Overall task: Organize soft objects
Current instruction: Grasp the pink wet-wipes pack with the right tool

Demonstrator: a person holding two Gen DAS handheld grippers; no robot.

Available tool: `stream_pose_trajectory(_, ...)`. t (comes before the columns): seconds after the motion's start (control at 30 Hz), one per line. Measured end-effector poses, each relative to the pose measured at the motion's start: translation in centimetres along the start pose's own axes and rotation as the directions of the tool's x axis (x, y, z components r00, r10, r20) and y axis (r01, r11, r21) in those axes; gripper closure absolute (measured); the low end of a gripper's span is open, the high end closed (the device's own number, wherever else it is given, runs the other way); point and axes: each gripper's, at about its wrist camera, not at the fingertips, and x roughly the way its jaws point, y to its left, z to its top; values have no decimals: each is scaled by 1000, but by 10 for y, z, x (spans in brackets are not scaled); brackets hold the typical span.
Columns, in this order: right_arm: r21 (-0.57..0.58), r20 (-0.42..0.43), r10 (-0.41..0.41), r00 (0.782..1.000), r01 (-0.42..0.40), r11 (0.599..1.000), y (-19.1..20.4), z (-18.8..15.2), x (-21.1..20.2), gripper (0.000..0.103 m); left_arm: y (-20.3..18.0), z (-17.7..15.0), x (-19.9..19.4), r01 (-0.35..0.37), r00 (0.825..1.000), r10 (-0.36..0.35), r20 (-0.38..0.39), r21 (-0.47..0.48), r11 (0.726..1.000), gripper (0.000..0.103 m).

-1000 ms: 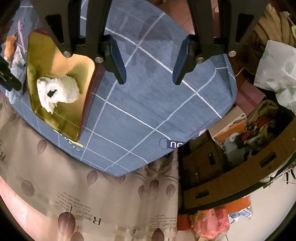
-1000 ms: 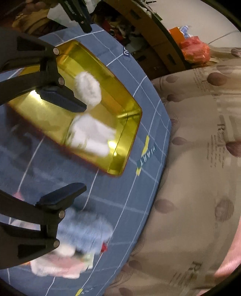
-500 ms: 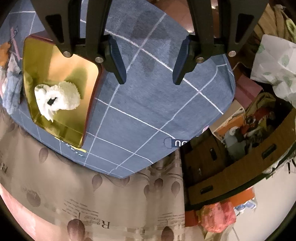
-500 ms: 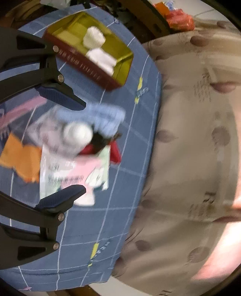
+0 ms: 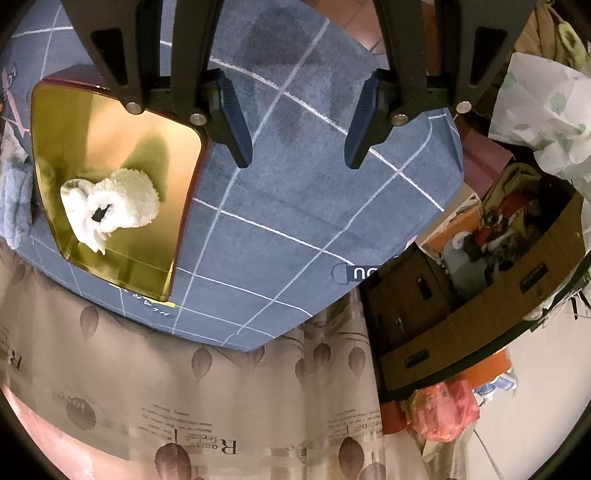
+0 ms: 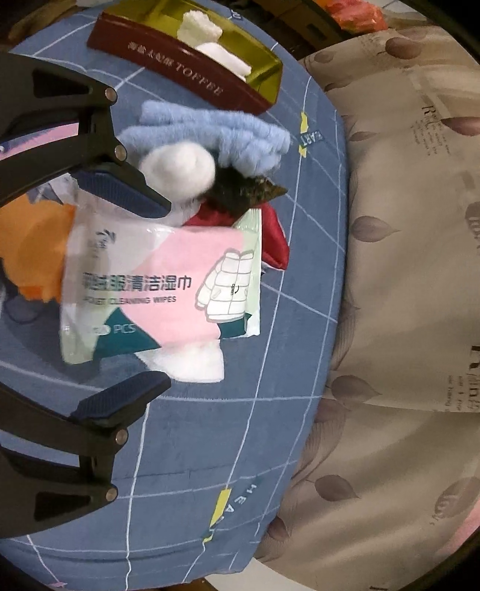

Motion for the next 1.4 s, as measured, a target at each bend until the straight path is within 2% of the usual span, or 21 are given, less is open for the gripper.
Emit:
stream_pose_trajectory(0.27,46,-26,44,999,-42,998,-6,5,26,22,-5,-3,4,-21,1000,21,4,20,1000,50)
stream_pose_trajectory(0.3,50,-17,51,999,-50,997,-5,4,25,25,-6,-3,4,-21,1000,21,2,21,1000,50)
stream_pose_trajectory(0.33,49,-6,59,998,-58,997,-5,4,24,39,-6,-3,5,-22,1000,22,1,21,1000,50)
stream_pose_trajectory(0.4,48,-1,57,998,-57,997,-4,3,23,41,-7,-2,6,-24,1000,24,-1,22,999,50)
stream_pose_trajectory(0.53,37,26,41,999,-42,998,-3,0,17,48,-8,-2,4,-21,1000,21,6,23,999,50)
stream_pose_trajectory(0.8,82,134,-2,991,-9,997,-16,-4,-18,49,-16,-2,-6,2,999,-3,32,51,999,50)
stream_pose_trajectory(0.97,147,168,-107,980,83,986,-47,-13,-41,49,-39,3,-26,63,995,-72,64,126,990,50)
stream_pose_trajectory(1.07,177,138,-152,979,127,976,-67,-24,-41,49,-63,7,-44,106,987,-127,101,189,976,50)
stream_pose_trajectory(1.2,232,69,-193,979,172,957,-93,-49,-34,49,-110,12,-66,211,961,-252,116,285,935,44)
stream_pose_trajectory(1.4,250,15,-211,977,200,947,-109,-76,-25,49,-182,23,-79,372,911,-411,38,354,858,43)
